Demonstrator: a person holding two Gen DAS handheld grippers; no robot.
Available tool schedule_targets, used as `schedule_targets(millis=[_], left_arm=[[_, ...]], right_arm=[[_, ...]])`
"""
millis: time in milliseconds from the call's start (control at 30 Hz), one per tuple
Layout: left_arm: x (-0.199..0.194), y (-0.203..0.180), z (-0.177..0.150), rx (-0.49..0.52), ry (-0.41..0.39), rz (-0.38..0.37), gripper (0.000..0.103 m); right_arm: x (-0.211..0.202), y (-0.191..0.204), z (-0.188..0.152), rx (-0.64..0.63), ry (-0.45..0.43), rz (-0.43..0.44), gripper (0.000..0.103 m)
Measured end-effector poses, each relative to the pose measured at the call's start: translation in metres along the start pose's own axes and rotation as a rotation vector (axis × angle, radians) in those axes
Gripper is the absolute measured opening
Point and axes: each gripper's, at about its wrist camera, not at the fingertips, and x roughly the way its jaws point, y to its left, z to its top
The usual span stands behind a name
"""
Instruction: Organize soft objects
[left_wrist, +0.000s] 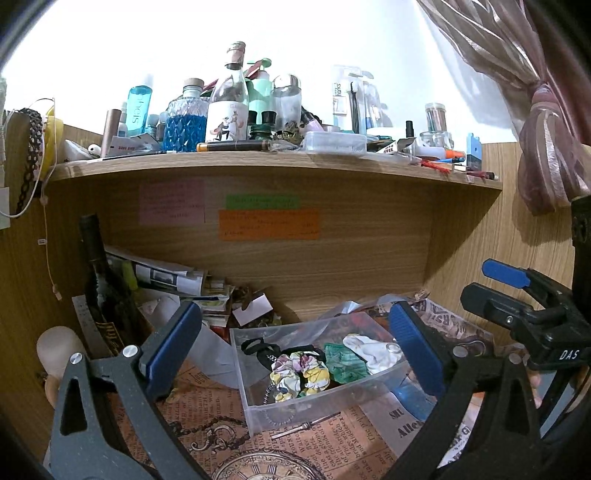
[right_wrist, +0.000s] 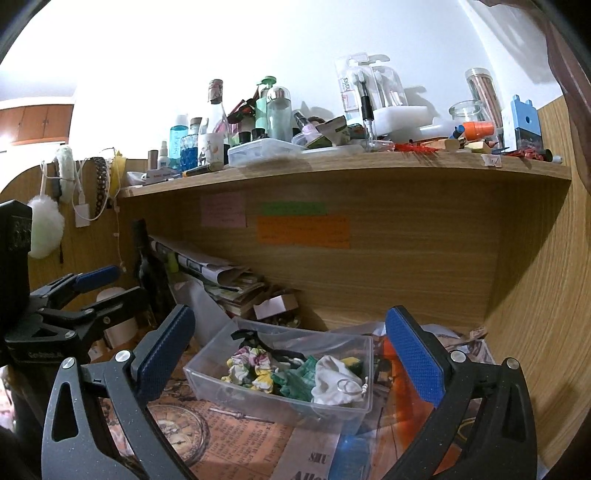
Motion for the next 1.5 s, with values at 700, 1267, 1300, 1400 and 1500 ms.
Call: schedule_targets(millis=[700,1267,1300,1400,1500], left_arm=[[0.0013,-0.0004,-0.0008,0.000,0.005,0.001,0.103],[0.0041,-0.0014,-0.0030,0.001,0.012,0.001,0.103],[0.0042,-0.0012,-0.0034,0.000,0.012,0.001,0.103],[0.0041,-0.0003,-0.0032,0.001,0.012,-0.001,0.103],[0.0045,-0.0010,-0.0031,-0.002,0.014,0.001,0.103]], right_arm=[[-0.0004,-0.0002,-0.0004,0.006,-0.001,0.001,0.103],[-0.0007,-0.0010,-0.0009,0.003,-0.002,0.005,0.103],[-0.0007,-0.0009,-0.0010,0.003,-0.002,0.004,0.103],[-0.0002,-0.0014,-0.0015,0.003,0.000,0.005,0.103],[-0.0002,-0.0013,-0.0014,0.003,0.000,0.006,0.103]])
